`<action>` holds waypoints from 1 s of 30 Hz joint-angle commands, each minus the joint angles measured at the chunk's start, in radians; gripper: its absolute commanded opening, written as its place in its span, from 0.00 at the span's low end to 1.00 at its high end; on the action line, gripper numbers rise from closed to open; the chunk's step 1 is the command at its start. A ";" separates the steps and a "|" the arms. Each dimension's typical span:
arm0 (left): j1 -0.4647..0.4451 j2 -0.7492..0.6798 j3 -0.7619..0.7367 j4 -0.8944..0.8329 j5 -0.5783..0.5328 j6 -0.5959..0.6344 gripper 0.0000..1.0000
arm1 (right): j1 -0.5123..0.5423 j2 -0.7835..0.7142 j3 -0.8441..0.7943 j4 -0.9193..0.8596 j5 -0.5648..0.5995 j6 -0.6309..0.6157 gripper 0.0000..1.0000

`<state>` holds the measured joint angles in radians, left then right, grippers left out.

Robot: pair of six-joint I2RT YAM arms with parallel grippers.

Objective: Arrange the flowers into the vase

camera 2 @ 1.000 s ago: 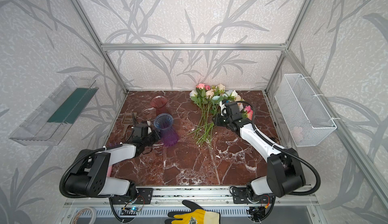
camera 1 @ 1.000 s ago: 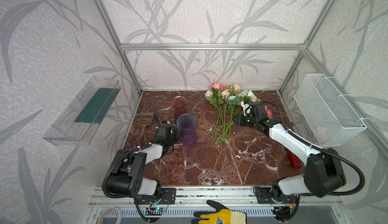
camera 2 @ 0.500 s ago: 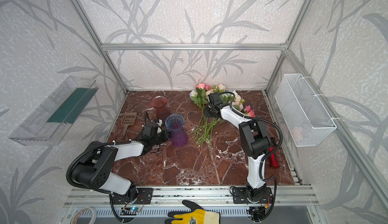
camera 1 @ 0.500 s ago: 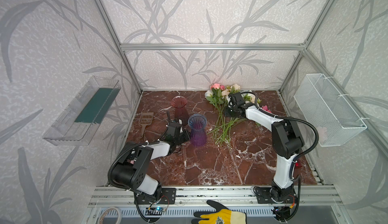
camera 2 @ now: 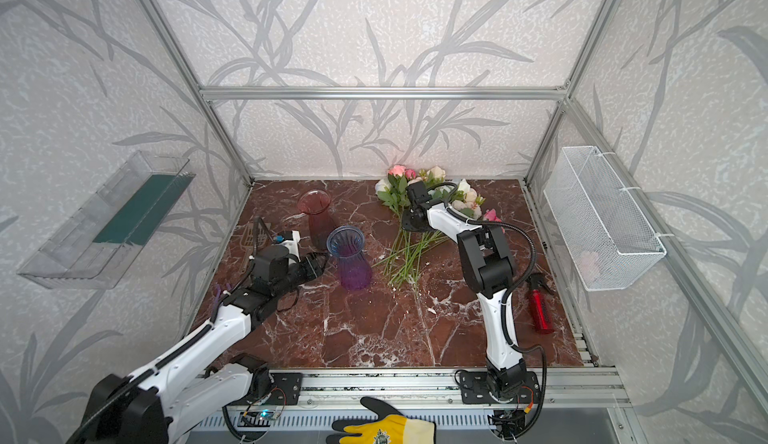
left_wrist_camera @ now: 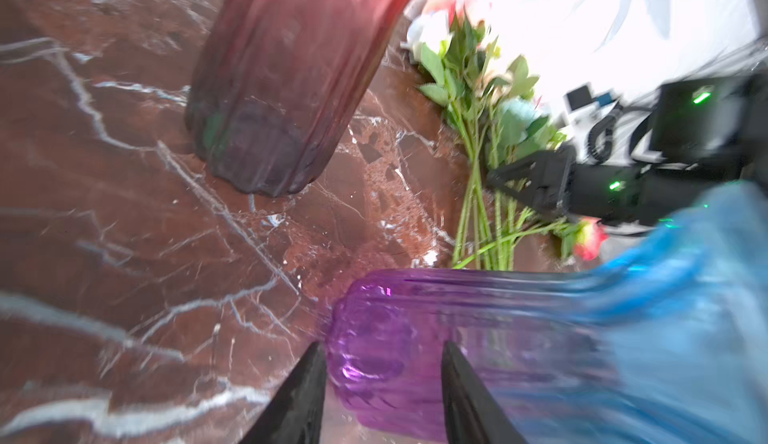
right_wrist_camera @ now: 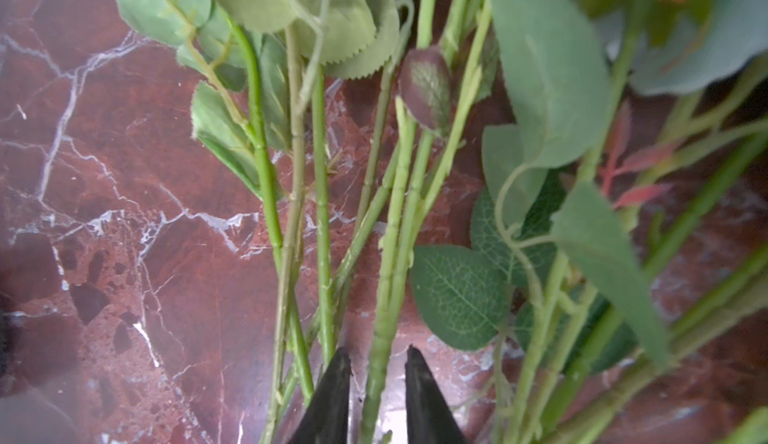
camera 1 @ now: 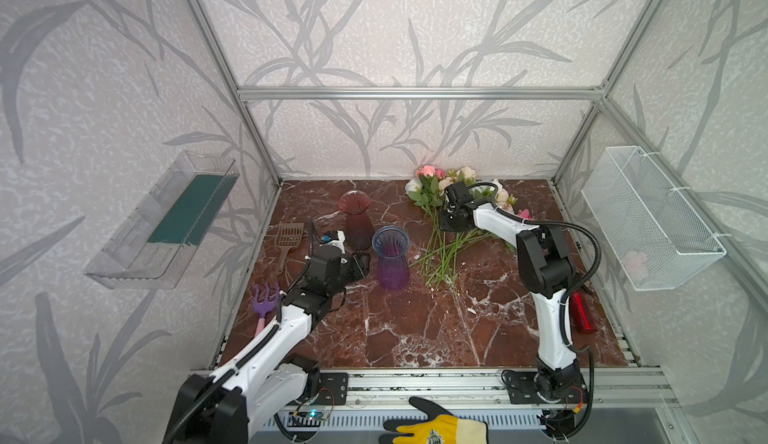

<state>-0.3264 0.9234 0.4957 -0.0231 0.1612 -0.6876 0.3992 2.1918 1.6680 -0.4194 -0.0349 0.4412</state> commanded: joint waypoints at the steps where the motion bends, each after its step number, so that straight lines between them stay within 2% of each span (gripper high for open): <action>1: -0.004 -0.096 0.055 -0.180 -0.057 -0.015 0.68 | -0.014 0.016 0.020 0.011 -0.027 0.024 0.17; 5: -0.003 -0.185 0.164 -0.273 -0.093 0.019 0.75 | -0.029 -0.012 -0.016 0.057 -0.065 0.043 0.04; 8: -0.003 -0.194 0.285 -0.336 -0.131 0.062 0.78 | -0.033 -0.059 -0.057 0.095 -0.078 0.050 0.01; 13: -0.003 -0.109 0.462 -0.340 -0.104 0.128 0.79 | -0.034 -0.177 -0.137 0.154 -0.099 0.069 0.00; 18: -0.004 0.020 0.600 -0.295 -0.034 0.164 0.79 | -0.036 -0.311 -0.251 0.256 -0.107 0.094 0.00; 23: -0.003 0.124 0.682 -0.201 0.012 0.175 0.79 | -0.049 -0.400 -0.289 0.291 -0.128 0.104 0.00; 25: -0.004 0.159 0.693 -0.123 0.054 0.179 0.79 | -0.053 -0.435 -0.313 0.334 -0.156 0.101 0.00; 30: -0.002 0.217 0.656 0.033 0.080 0.222 0.80 | -0.046 -0.562 -0.371 0.432 -0.215 0.109 0.00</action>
<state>-0.3264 1.1309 1.1568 -0.1287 0.2016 -0.5087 0.3496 1.7153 1.3216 -0.0841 -0.2028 0.5365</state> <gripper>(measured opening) 0.795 0.073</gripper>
